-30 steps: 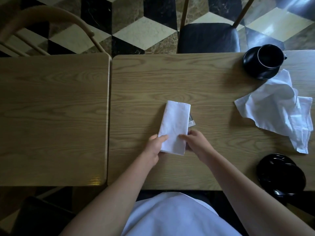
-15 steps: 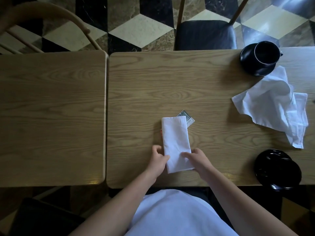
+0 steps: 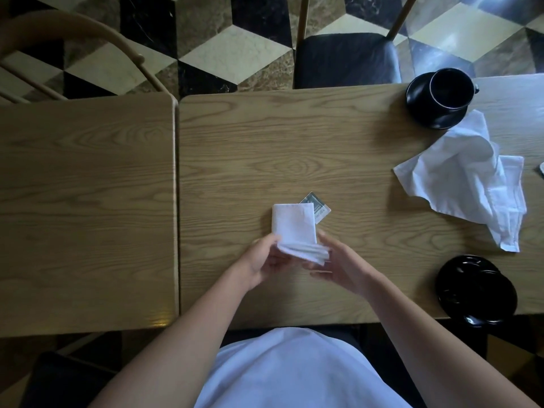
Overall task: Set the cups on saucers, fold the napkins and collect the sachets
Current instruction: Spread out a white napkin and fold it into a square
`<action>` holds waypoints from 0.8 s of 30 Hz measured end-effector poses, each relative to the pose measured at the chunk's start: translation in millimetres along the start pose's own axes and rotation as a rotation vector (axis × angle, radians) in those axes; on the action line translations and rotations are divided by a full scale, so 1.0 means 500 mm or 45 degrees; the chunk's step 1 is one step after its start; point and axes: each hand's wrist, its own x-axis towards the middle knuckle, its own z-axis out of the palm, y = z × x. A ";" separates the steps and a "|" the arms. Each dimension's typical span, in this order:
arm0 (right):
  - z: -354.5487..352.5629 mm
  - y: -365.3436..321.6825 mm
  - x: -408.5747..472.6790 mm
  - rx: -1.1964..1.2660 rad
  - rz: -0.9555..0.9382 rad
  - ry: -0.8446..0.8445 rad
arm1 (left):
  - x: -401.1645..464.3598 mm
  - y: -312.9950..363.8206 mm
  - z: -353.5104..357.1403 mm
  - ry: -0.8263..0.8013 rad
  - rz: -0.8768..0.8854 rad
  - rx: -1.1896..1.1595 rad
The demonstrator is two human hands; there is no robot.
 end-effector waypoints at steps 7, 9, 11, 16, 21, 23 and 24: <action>-0.025 -0.057 0.020 -0.175 -0.083 -0.112 | 0.000 0.081 -0.017 0.020 -0.153 0.498; -0.015 -0.071 0.027 -0.560 -0.224 0.109 | 0.010 0.084 -0.017 0.125 -0.017 0.862; -0.011 -0.082 0.039 -0.862 -0.322 0.278 | 0.026 0.082 -0.015 0.231 0.134 0.930; 0.001 -0.097 0.055 -1.287 -0.476 0.411 | 0.048 0.086 0.006 0.331 0.331 0.581; 0.008 -0.109 0.066 -1.380 -0.408 0.417 | 0.058 0.091 0.008 0.459 0.298 0.648; 0.009 -0.112 0.070 -1.378 -0.376 0.433 | 0.060 0.094 0.008 0.499 0.302 0.720; 0.011 -0.114 0.070 -1.368 -0.355 0.444 | 0.061 0.096 0.008 0.532 0.290 0.760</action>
